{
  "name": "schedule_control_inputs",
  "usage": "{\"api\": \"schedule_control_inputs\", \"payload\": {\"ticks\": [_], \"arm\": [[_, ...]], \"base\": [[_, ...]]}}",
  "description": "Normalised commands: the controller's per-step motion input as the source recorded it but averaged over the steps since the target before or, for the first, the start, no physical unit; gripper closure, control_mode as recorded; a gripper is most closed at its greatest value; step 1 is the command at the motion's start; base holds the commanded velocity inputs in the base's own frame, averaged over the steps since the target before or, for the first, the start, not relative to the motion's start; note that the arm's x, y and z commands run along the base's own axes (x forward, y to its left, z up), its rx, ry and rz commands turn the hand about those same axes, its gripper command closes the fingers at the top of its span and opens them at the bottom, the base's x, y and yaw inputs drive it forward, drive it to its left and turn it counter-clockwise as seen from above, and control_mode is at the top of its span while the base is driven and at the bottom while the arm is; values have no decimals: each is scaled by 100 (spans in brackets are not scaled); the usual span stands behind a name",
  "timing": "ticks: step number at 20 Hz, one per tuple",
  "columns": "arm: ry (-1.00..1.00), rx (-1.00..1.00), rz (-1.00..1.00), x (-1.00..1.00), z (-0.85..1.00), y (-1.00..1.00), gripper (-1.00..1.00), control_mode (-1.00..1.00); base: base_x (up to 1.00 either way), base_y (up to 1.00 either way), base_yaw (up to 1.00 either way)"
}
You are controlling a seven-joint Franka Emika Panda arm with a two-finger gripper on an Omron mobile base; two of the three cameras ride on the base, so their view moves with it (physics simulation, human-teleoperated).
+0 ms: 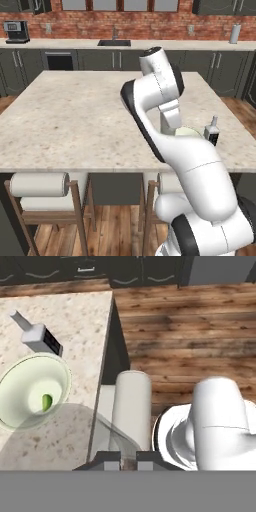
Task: There is a bowl on the dining counter. Grab a lemon wedge from the fridge and place it in the bowl. Then get the liquor bottle and glass cup from the cabinet and place them next to the bowl.
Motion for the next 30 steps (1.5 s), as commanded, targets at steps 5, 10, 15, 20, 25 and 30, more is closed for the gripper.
{"api": "schedule_control_inputs", "payload": {"ticks": [5,10,15,20,25,30], "arm": [[0,-2,-2,62,-58,0,100,-100],[-1,-2,1,41,-50,-1,100,-100],[0,-2,5,53,-48,-11,100,-100],[0,0,9,66,-29,-15,100,-100],[0,0,11,53,-32,-2,100,-100],[0,0,7,40,-30,0,100,-100]], "base": [[0,0,0],[0,0,0],[0,0,0],[0,0,0],[0,0,0],[0,0,0]]}}
